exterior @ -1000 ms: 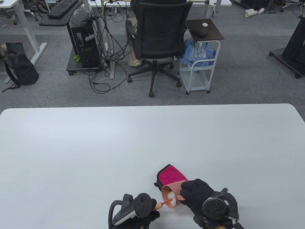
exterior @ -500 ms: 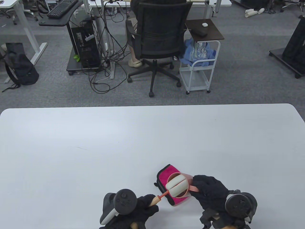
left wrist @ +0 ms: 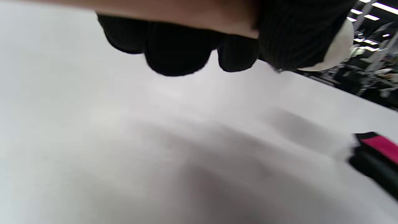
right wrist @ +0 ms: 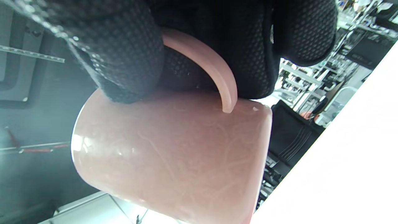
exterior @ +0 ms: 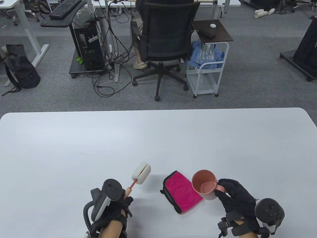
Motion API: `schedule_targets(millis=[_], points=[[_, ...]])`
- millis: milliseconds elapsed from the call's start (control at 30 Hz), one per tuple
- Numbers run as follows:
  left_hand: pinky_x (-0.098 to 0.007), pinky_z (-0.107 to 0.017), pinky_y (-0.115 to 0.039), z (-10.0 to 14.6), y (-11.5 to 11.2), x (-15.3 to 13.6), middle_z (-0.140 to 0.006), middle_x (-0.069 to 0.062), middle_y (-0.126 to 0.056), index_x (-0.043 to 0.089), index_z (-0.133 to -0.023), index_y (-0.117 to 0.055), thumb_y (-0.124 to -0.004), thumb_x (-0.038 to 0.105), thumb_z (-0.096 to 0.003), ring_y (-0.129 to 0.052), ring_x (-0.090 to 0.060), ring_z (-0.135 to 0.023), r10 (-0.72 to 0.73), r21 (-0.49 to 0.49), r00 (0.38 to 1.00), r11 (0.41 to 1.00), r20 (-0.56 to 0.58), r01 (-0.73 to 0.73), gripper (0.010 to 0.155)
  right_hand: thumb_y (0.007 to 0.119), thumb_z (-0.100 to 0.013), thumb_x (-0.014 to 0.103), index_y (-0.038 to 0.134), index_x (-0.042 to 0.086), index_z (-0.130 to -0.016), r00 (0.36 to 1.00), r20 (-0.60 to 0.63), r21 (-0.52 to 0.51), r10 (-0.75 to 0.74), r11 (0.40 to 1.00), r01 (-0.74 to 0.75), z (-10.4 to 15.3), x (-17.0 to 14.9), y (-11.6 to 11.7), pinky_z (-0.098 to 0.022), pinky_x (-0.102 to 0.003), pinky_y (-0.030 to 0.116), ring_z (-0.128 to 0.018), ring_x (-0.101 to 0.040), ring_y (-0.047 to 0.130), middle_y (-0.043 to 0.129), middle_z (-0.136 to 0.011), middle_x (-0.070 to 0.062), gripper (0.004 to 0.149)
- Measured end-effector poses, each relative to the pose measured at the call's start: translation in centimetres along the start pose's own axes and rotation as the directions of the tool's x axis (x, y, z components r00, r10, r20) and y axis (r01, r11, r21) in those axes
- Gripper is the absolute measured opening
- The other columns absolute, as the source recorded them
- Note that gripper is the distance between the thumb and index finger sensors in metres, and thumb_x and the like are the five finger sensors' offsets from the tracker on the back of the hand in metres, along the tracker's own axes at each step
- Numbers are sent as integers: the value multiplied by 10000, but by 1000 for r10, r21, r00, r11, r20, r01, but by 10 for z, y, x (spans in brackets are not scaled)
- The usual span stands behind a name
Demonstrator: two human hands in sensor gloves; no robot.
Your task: Brush the water cup with the cup brush
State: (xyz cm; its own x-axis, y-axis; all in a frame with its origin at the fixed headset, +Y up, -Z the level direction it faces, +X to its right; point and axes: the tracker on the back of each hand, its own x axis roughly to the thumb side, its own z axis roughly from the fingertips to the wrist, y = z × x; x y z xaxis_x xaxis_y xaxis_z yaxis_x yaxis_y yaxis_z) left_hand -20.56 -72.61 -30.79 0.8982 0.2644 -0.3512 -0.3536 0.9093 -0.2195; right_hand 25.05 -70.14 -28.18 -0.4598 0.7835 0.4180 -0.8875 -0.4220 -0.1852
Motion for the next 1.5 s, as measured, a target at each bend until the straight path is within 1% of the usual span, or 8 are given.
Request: schedule_targets(millis=[267,467,767,933,1067,1167,1333,1500], points=[[-453,-619,-787,-25,-13,0,-733,33,-814,266,-920,-695,-870,501,-367,-976,-193,-491,-224,11,963,974,-147,228,626,904,-429,381,912,228,-693,998,62,66,-10,998,6,0,9,5,-586,-554,695,-677,-380,911,850,-845,-148,305],[-464,-635,-741,-34,-36,-12,-817,17,-727,257,-986,-525,-830,560,-372,-925,-194,-535,-258,-172,948,959,-187,227,749,901,-432,385,910,232,-694,998,54,63,-30,998,27,-1,7,3,-588,-552,694,-678,-378,910,849,-848,-143,304],[-513,-659,-686,-26,-22,-5,-972,-21,-574,269,-1025,-422,-796,602,-369,-864,-253,-705,-277,-130,947,957,-162,257,824,897,-436,390,907,234,-698,997,54,45,-50,998,47,-1,9,-1,-588,-551,693,-680,-376,909,847,-849,-142,305],[-546,-742,-583,-4,-9,42,-1088,-38,-355,276,-1057,-300,-765,636,-371,-629,-352,-981,-235,50,971,971,47,232,904,894,-440,392,903,236,-703,996,46,6,-73,997,72,-2,7,-6,-592,-552,690,-685,-375,905,843,-853,-141,306],[-610,-817,-379,18,-38,115,-1132,-5,-135,313,-1058,-171,-754,664,-356,-249,-365,-1134,-167,-71,890,974,424,216,978,891,-445,395,899,237,-707,997,8,-14,-80,997,80,-1,3,-8,-593,-552,687,-686,-377,903,841,-855,-141,306],[-615,-826,-287,29,-66,158,-1119,18,-41,310,-1045,-103,-727,701,-337,-67,-327,-1131,-185,-141,811,940,555,311,1022,888,-448,398,897,236,-710,996,-12,-23,-83,996,83,0,-1,-10,-594,-554,685,-688,-378,900,838,-856,-142,308],[-606,-817,-228,24,-105,202,-1096,33,22,299,-1028,-55,-712,712,-330,32,-292,-1095,-271,-203,768,865,580,458,1044,881,-454,403,890,239,-718,993,-7,-58,-114,992,114,1,1,-16,-597,-554,681,-693,-376,898,834,-861,-141,310],[-611,-796,-200,-4,-125,203,-1078,31,47,301,-1019,-40,-685,688,-359,57,-298,-1071,-336,-269,781,806,526,528,1001,880,-455,407,891,240,-718,991,-34,-55,-128,990,126,0,-2,-15,-597,-555,681,-691,-377,899,837,-858,-141,312]])
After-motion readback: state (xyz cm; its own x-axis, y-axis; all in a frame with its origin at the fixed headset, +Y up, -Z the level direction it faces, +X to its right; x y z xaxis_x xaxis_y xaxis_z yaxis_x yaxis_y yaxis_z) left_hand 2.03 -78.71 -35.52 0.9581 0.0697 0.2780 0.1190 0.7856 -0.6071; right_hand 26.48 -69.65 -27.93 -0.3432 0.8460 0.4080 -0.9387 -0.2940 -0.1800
